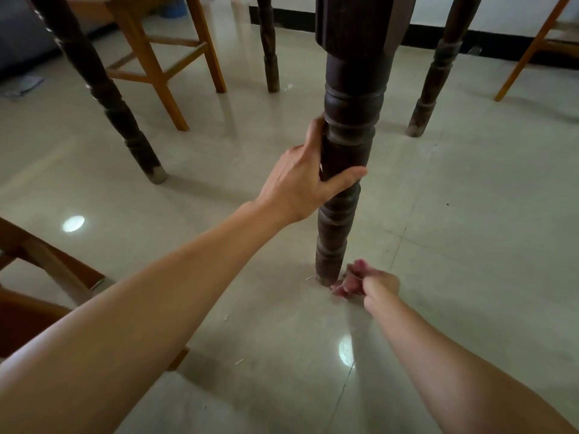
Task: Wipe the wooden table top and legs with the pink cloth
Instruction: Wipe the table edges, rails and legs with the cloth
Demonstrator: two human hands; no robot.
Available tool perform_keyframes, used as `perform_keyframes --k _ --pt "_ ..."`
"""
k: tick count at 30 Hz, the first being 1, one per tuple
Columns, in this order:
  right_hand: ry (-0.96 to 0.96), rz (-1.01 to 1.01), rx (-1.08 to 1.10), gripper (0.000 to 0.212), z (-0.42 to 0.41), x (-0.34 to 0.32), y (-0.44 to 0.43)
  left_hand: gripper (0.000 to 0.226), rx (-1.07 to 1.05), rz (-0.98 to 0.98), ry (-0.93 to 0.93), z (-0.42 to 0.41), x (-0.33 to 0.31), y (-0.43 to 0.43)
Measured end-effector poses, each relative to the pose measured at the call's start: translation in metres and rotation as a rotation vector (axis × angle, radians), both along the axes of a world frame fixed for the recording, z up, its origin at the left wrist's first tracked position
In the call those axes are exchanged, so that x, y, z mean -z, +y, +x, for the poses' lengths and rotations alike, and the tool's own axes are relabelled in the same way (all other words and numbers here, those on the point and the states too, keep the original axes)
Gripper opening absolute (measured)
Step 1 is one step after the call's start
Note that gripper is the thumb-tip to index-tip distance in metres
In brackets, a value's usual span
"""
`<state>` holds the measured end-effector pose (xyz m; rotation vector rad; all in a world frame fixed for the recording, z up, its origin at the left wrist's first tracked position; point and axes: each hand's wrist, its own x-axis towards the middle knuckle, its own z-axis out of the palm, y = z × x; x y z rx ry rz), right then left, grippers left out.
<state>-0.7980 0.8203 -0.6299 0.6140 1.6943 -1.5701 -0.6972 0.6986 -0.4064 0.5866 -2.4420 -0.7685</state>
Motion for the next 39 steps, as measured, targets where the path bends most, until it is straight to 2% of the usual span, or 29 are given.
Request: perform_keyframes --k 2,3,6,8,10,13,14,17,20,22,24,25,27,29,32,34,35,39 --pt "0.088 0.014 0.071 0.025 -0.035 0.031 0.002 0.079 0.001 0.003 0.004 -0.001 0.000 0.000" --pt "0.121 0.031 0.090 0.025 -0.043 0.042 -0.003 0.079 0.000 0.002 0.008 -0.001 0.000 0.000" --pt "0.163 0.032 0.107 0.011 -0.001 -0.004 -0.017 0.079 0.005 0.007 0.016 -0.001 0.001 0.000" --pt "0.080 0.026 0.130 0.002 0.033 -0.008 -0.027 0.079 0.011 0.010 0.014 -0.001 0.001 0.000" --pt "-0.035 -0.028 0.138 0.014 0.060 0.002 -0.031 0.079 0.013 0.012 0.013 -0.001 0.001 0.000" --pt "-0.235 -0.172 -0.111 0.012 0.089 0.002 -0.038 0.078 0.020 0.021 0.017 0.000 0.000 -0.002" --pt "-0.247 -0.179 -0.152 0.019 0.093 0.003 -0.042 0.077 0.024 0.015 0.022 0.000 0.000 -0.002" --pt "-0.217 -0.111 -0.231 0.031 0.086 0.002 -0.040 0.074 0.037 -0.002 0.030 0.001 -0.001 -0.002" --pt "-0.201 -0.061 -0.205 0.031 0.048 0.003 -0.014 0.073 0.039 0.009 0.033 0.001 -0.002 -0.002" --pt "-0.120 -0.105 -0.183 0.018 0.017 0.000 0.000 0.073 0.037 0.013 0.041 0.001 -0.002 -0.002" --pt "-0.036 -0.106 -0.096 0.037 -0.007 -0.005 0.000 0.073 0.038 0.010 0.051 0.001 -0.001 -0.001" --pt "-0.004 -0.077 0.005 0.033 -0.012 -0.015 -0.005 0.073 0.038 0.010 0.054 0.001 -0.001 -0.001" --pt "0.124 0.026 0.069 0.009 -0.006 -0.027 -0.016 0.074 0.032 0.011 0.057 0.000 0.000 -0.002" --pt "0.218 0.056 -0.020 0.016 0.023 -0.036 -0.022 0.074 0.024 0.006 0.058 0.000 0.000 -0.002" --pt "0.386 0.226 -0.362 0.015 0.059 -0.015 0.000 0.073 0.026 -0.012 0.068 0.000 0.001 -0.002" --pt "0.414 0.251 -0.568 0.013 0.066 -0.004 0.020 0.072 0.024 -0.013 0.077 0.000 0.001 -0.002" --pt "0.424 0.260 -0.597 0.019 0.063 0.001 0.027 0.071 0.016 -0.015 0.082 0.000 0.002 -0.003" --pt "0.278 0.292 -0.460 0.027 0.024 -0.025 0.023 0.068 -0.040 -0.010 0.074 -0.001 0.000 0.002"
